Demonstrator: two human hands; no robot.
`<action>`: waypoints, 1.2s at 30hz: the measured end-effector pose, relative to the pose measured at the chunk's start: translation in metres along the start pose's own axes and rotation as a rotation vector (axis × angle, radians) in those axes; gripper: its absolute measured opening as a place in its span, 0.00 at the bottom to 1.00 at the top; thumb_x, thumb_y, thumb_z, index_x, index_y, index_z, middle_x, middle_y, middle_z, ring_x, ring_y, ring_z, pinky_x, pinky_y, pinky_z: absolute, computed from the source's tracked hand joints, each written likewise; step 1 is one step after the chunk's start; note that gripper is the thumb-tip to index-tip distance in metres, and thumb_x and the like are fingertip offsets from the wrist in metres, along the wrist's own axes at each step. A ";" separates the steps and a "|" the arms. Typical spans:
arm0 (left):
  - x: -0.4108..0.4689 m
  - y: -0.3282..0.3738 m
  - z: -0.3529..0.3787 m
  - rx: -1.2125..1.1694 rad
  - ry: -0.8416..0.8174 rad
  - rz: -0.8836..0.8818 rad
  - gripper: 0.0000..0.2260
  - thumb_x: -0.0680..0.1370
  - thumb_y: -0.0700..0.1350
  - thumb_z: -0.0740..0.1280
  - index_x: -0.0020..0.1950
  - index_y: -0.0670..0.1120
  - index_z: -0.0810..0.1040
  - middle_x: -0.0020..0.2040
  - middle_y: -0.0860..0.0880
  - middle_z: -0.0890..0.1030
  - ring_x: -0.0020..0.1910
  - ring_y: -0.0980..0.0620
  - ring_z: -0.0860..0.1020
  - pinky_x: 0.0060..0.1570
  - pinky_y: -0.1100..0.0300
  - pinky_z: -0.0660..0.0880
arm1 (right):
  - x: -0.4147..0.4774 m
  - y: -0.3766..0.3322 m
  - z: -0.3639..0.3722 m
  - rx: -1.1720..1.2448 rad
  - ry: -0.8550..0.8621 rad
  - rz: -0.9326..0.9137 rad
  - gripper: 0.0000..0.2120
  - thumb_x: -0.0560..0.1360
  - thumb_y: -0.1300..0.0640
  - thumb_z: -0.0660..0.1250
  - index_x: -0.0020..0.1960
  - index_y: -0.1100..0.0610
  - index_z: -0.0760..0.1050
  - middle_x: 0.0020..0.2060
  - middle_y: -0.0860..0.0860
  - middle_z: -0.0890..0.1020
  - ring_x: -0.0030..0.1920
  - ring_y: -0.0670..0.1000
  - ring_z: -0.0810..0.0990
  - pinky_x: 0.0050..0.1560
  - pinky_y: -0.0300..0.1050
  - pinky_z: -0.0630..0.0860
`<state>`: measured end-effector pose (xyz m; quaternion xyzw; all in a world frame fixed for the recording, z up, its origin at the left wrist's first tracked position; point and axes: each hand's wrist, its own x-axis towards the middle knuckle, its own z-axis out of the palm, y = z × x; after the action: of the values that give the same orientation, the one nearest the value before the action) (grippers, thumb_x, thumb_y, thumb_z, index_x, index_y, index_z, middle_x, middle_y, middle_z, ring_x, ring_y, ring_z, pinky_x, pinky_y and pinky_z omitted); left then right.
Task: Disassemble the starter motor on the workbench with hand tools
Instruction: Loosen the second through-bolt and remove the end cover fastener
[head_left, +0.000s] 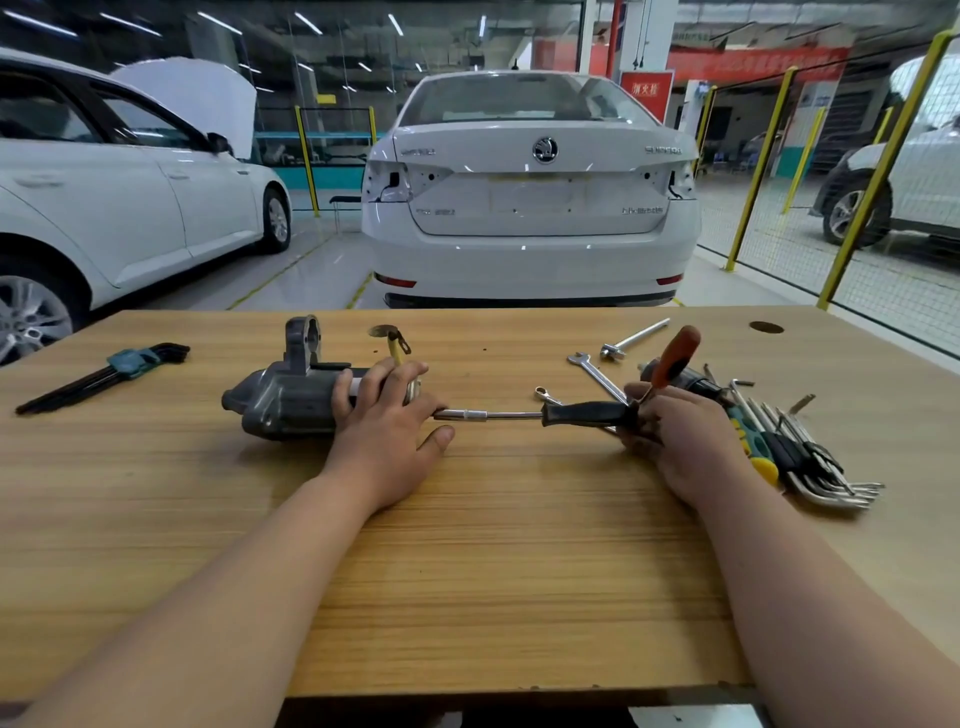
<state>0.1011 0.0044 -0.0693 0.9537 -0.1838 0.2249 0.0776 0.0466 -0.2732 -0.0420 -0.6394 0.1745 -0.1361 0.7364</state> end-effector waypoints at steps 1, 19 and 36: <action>0.000 0.000 0.000 0.010 -0.003 0.002 0.14 0.77 0.62 0.57 0.60 0.63 0.71 0.74 0.56 0.54 0.73 0.53 0.42 0.68 0.46 0.31 | -0.001 -0.002 -0.001 -0.011 -0.015 0.019 0.15 0.78 0.71 0.58 0.55 0.60 0.79 0.50 0.62 0.79 0.43 0.52 0.80 0.43 0.45 0.80; 0.002 0.016 0.004 -0.131 0.057 0.036 0.13 0.80 0.59 0.53 0.55 0.61 0.76 0.72 0.57 0.58 0.72 0.55 0.44 0.65 0.53 0.28 | 0.013 0.006 -0.009 -0.279 0.101 -0.045 0.15 0.82 0.66 0.58 0.63 0.55 0.77 0.41 0.52 0.75 0.33 0.48 0.71 0.24 0.34 0.68; 0.000 0.014 0.003 -0.172 0.094 0.044 0.09 0.79 0.55 0.60 0.55 0.59 0.79 0.74 0.54 0.61 0.74 0.52 0.48 0.68 0.52 0.32 | 0.016 0.006 -0.010 -0.049 0.138 -0.009 0.06 0.76 0.61 0.63 0.42 0.57 0.77 0.29 0.50 0.77 0.25 0.46 0.75 0.27 0.42 0.71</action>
<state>0.0969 -0.0094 -0.0709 0.9276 -0.2196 0.2545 0.1629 0.0564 -0.2878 -0.0505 -0.6470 0.2252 -0.1790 0.7061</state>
